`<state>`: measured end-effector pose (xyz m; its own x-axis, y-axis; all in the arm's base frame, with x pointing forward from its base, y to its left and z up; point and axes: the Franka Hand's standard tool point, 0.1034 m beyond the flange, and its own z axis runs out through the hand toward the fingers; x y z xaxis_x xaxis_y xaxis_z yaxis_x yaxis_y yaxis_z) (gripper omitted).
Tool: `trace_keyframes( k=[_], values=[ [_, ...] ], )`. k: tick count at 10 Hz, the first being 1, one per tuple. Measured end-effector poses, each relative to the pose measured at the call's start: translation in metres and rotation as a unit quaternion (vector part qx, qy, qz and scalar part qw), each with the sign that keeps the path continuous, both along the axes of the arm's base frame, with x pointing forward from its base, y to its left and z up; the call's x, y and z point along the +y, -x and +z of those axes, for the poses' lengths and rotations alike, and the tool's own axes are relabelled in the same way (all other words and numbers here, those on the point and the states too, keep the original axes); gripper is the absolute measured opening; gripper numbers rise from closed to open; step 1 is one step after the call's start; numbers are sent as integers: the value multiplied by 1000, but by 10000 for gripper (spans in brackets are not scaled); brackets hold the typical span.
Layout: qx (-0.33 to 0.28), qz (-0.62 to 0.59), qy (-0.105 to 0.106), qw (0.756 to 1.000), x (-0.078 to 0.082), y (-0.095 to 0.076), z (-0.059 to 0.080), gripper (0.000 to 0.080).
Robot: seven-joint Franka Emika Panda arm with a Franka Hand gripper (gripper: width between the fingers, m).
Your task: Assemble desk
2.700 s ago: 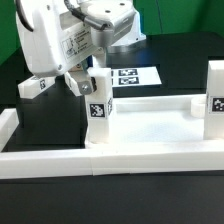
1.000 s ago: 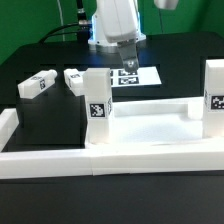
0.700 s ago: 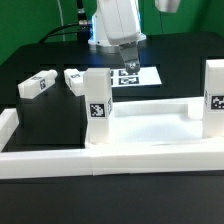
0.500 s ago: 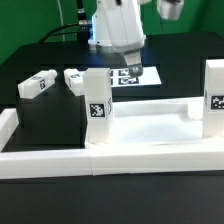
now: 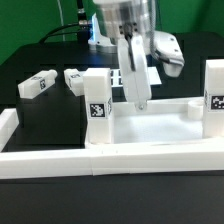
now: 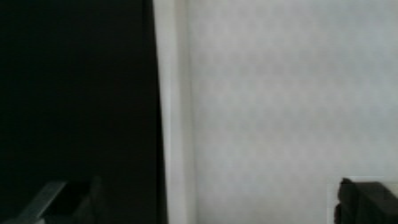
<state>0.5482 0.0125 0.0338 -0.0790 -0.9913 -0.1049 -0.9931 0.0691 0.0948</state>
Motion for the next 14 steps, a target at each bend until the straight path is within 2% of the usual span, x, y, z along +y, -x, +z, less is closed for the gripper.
trace_keyframes(
  k=[1,5,6,7,8,10,12,14],
  values=[
    [1,2,0,1000,5,0,-1,649],
    [0,5,1,1000,4,0,-2,649],
    [-27,-1,12,1000,3,-1,-4,649],
    [-47,-3,27,999,2,10,-15,649],
    [-44,3,32,999,2,17,-22,649],
    [-35,6,32,999,11,21,-28,649],
    [-33,8,31,999,12,21,-28,649],
    [-33,9,30,999,12,21,-28,392]
  ],
)
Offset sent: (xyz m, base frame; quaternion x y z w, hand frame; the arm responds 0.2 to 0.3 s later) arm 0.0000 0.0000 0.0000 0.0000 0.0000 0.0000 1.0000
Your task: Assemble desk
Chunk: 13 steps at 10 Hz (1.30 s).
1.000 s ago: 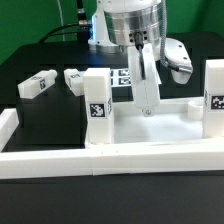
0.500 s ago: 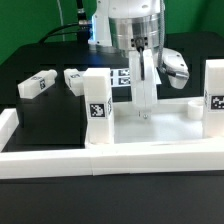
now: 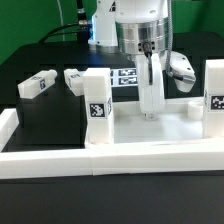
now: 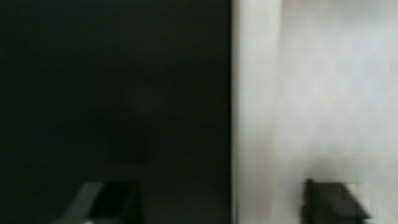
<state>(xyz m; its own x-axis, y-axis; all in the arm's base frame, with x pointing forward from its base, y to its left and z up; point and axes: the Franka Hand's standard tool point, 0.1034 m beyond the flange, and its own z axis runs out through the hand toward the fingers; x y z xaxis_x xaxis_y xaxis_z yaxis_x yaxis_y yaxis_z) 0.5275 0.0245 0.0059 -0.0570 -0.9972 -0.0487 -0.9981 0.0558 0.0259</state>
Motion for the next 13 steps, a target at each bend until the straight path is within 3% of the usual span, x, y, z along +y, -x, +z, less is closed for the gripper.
trace_keyframes(
  k=[1,2,3,11,13],
  values=[
    [0,0,0,1000,0,0,0,225],
    [0,0,0,1000,0,0,0,225],
    [0,0,0,1000,0,0,0,63],
    [-5,1,1,1000,0,-2,1,52],
    [-18,32,4,999,-9,-4,4,52]
  ],
)
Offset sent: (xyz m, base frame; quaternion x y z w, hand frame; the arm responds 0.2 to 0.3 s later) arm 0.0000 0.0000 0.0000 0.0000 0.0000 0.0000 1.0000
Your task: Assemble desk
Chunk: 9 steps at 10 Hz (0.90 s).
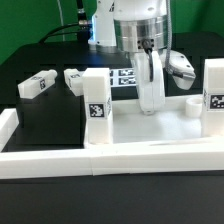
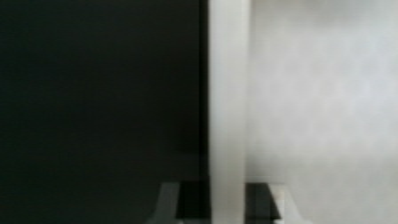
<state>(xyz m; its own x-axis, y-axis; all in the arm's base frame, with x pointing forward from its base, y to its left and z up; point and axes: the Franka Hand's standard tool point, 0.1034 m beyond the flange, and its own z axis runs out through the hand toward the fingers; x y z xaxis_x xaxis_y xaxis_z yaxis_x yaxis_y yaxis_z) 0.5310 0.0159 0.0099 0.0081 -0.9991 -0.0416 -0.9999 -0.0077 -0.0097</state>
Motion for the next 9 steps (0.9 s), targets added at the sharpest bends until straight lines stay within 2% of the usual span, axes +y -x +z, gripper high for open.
trace_keyframes(
  k=[3,7,9],
  values=[
    [8,65,-5,998,-20,9,-4,52],
    [9,141,-3,990,-28,16,-4,55],
    [10,257,-9,966,-51,28,-1,55]
  ],
)
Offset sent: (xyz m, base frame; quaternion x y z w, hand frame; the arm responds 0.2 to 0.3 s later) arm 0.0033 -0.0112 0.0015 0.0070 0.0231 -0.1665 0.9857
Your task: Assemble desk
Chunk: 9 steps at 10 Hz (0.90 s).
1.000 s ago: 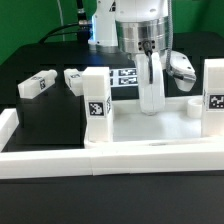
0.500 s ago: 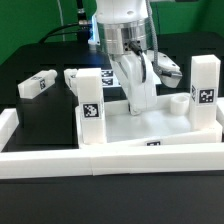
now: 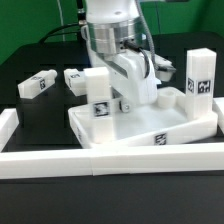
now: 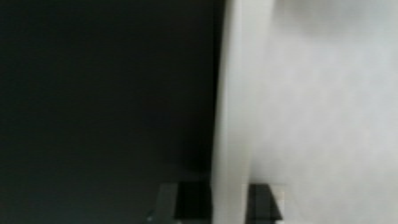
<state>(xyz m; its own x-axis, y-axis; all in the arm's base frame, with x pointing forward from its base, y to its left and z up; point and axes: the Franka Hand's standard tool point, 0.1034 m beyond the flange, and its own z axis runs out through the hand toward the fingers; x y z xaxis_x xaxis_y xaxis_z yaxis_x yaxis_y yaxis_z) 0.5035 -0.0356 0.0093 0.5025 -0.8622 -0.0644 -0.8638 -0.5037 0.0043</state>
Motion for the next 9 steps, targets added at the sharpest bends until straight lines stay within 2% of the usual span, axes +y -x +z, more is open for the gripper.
trace_keyframes(
  k=[1,3,5,7,8,9],
  values=[
    [-4,41,-3,999,-8,1,3,55],
    [-8,102,0,995,-2,-1,4,53],
    [-10,177,0,984,-5,-1,3,53],
    [-19,315,12,949,-13,-23,3,53],
    [-24,375,20,926,-13,-27,3,53],
    [-30,400,26,916,-13,-27,2,53]
  ],
)
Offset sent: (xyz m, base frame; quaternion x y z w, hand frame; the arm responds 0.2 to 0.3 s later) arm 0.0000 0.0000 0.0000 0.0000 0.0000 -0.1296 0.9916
